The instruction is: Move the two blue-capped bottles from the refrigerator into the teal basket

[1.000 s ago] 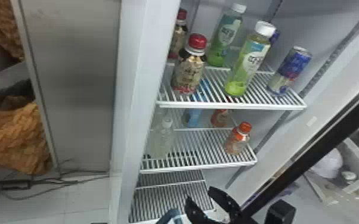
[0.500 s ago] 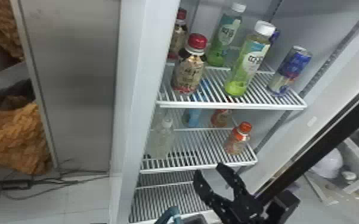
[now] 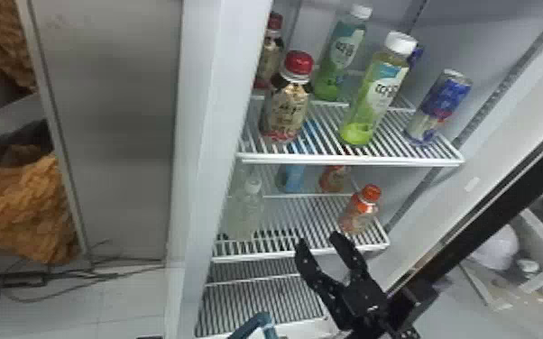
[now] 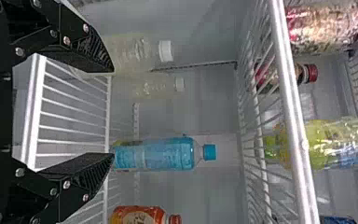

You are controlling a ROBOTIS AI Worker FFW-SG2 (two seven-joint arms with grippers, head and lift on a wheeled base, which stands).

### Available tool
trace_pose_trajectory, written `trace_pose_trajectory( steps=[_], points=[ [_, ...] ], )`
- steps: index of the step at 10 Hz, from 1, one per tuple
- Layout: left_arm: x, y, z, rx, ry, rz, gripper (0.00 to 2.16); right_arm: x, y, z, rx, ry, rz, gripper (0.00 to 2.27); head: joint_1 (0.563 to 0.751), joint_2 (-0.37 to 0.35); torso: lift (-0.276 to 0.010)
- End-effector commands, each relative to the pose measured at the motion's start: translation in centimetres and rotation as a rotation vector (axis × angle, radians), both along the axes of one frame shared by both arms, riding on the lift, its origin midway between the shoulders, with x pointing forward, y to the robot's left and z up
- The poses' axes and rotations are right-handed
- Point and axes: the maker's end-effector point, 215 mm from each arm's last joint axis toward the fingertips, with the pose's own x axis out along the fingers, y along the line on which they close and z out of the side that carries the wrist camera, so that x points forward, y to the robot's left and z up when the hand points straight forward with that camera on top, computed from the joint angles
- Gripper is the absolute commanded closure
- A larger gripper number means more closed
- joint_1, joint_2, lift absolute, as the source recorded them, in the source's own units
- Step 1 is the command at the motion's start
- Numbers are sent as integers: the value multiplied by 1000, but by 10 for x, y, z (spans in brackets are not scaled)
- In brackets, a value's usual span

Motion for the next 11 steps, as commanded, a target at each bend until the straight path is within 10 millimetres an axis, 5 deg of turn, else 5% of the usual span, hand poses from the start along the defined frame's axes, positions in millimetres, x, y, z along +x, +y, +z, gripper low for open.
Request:
trace_pose_trajectory(
  steps=[1,7,11],
  points=[
    [0,0,0,-1,0,0,1090,11,-5,-4,1,-20,-16,409,695,-350,-152],
    [-1,-1,1,-3,2,-4,1090,67,9,-11,3,-81,-63,406,695,-350,-152],
    [-2,-2,1,-4,4,-9,1090,111,-10,-7,-57,-112,-132,392,695,-350,-152]
  ],
)
